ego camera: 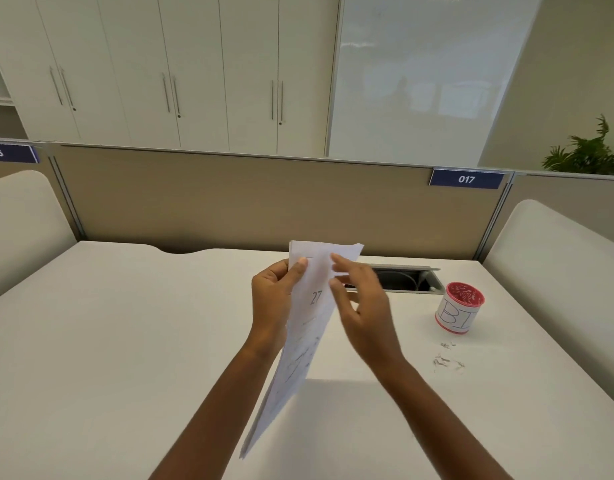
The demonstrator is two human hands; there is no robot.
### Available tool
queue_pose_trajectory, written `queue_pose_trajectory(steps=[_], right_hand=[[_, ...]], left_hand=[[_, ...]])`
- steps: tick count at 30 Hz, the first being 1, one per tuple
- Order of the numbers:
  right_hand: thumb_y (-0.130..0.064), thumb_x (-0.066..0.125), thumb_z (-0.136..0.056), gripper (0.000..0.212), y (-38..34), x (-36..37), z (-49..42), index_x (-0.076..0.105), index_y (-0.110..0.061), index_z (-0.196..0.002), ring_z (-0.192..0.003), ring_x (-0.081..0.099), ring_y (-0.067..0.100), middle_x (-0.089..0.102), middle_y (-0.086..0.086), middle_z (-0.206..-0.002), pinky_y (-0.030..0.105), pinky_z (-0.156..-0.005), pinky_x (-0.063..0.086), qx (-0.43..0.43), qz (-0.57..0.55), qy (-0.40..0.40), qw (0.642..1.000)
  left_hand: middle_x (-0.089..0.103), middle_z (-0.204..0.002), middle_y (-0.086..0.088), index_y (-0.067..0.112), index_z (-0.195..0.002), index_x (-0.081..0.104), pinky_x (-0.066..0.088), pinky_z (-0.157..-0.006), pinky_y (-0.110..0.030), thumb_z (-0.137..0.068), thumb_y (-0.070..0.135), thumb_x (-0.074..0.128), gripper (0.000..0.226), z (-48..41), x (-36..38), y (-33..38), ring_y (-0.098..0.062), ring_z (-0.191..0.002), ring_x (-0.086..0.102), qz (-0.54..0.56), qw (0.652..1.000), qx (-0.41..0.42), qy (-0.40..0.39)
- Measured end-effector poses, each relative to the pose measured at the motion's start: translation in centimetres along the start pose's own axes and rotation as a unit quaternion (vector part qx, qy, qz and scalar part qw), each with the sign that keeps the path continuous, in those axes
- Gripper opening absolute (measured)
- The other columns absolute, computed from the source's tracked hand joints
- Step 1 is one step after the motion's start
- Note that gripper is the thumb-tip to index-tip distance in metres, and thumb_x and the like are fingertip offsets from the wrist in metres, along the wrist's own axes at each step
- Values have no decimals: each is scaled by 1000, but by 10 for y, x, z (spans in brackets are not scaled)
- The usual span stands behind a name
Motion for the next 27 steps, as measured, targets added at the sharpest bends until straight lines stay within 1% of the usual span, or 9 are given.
queue_pose_trajectory(steps=[2,4,8,10,13,16,19,24,27], right_hand=[[-19,47,-93,34,-5,11,-1,50,-12,-126,-90,54,-8,50,-3,-113,-3,-71,42,23,-25,-13,999],[-22,46,-93,37,-5,15,-1,49,-12,-128,-94,54,-3,50,-3,-115,-1,-73,45,49,-53,-10,997],[-25,50,-91,16,3,12,-3,59,-18,-102,-93,63,15,64,3,-100,28,-79,55,89,-102,10,991],[-20,48,-93,16,15,11,-3,63,-15,-93,-83,64,19,67,6,-88,34,-76,52,132,-144,16,981],[-15,42,-95,26,36,13,0,65,-12,-84,-78,59,27,64,11,-81,41,-76,51,230,-250,3,941],[-13,43,-94,23,48,16,3,65,-9,-90,-76,61,27,66,13,-85,37,-75,53,287,-339,-17,896],[-13,44,-94,20,53,16,5,64,-9,-95,-72,64,21,67,9,-87,29,-66,56,305,-374,-20,875],[-16,44,-94,23,56,15,6,61,-6,-106,-77,62,23,65,10,-94,33,-71,54,303,-352,-21,885],[-17,45,-94,19,45,7,1,64,-15,-93,-72,63,19,66,5,-84,28,-67,54,246,-277,2,929]], left_hand=[[63,-73,-7,13,-75,65,51,-58,-20,-89,16,54,18,4,5,8,-18,-65,59,-28,999,45,8],[65,-81,-9,15,-83,65,53,-62,-17,-91,17,48,18,6,11,14,-19,-74,63,-57,994,89,5],[65,-107,-9,8,-110,63,54,-77,-22,-95,28,31,40,10,25,13,-21,-95,64,-100,989,103,-31],[66,-99,-1,13,-108,63,52,-74,-17,-96,30,27,42,11,27,13,-15,-89,62,-106,989,99,-38],[64,-89,6,16,-104,63,51,-68,-12,-97,28,30,36,9,28,8,-10,-79,61,-74,994,66,-43],[64,-89,4,14,-102,64,52,-71,-16,-97,23,36,30,6,23,0,-12,-78,60,-11,999,19,-28],[64,-86,2,11,-101,64,53,-68,-16,-96,20,39,26,6,18,-3,-13,-77,60,24,1000,2,-11],[63,-88,4,21,-91,63,53,-72,-19,-96,20,40,23,8,18,-3,-15,-82,60,3,1000,-5,-10],[64,-93,1,20,-93,64,51,-75,-23,-95,21,42,22,11,23,1,-15,-86,60,-20,999,4,-28]])
Point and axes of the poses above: each hand's wrist, its own z-axis away from the middle knuckle, its own x-axis out of the palm, y = z × x, the point moved 10 cm from there along -z, towards the middle knuckle
